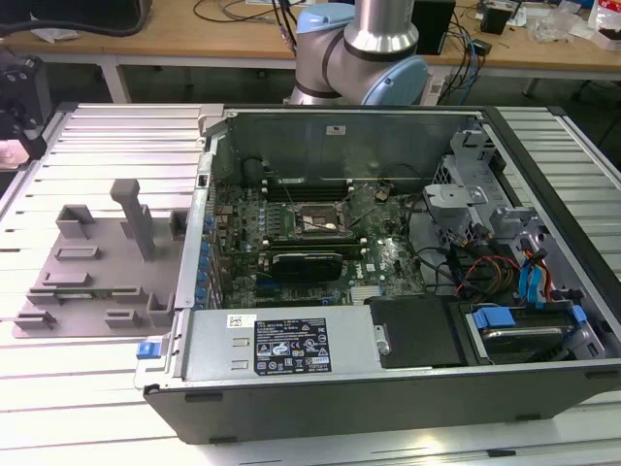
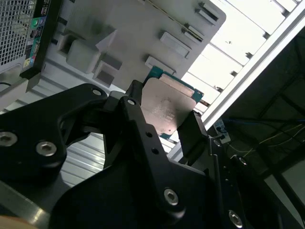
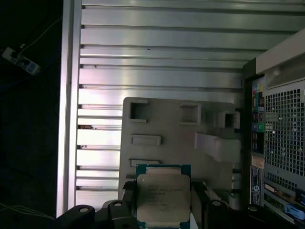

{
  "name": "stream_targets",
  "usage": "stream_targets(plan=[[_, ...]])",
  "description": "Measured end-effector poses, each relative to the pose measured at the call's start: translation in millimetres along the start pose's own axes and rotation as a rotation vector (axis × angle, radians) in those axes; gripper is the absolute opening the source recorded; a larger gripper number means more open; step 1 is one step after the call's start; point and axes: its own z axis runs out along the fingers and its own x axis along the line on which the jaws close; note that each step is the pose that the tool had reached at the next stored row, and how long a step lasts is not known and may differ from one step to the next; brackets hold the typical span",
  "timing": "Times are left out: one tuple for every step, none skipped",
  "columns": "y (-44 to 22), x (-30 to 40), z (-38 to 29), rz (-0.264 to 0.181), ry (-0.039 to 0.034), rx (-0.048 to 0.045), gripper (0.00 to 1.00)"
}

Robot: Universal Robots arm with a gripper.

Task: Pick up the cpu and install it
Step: 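Pick up the cpu and move it towards the insertion slot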

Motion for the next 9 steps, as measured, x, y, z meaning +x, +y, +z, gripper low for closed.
stream_targets(plan=[[-0.1, -4.3, 0.0, 0.000, 0.0000, 0.0000, 0.55], [-0.2, -8.4, 0.1, 0.000, 0.0000, -0.0001, 0.55], [-0.3, -11.9, 0.1, 0.000, 0.0000, 0.0000, 0.55], [-0.5, -17.0, 0.1, 0.000, 0.0001, 0.0000, 0.55], [-0.5, -20.6, 0.1, 0.000, 0.0000, 0.0000, 0.55], [-0.6, -23.6, 0.2, 0.000, -0.0001, -0.0001, 0.55], [-0.7, -28.6, 0.2, 0.000, 0.0000, 0.0000, 0.55], [-0.8, -31.8, 0.2, 0.000, 0.0000, 0.0000, 0.55], [-0.9, -36.3, 0.2, 0.000, 0.0000, 0.0000, 0.55]])
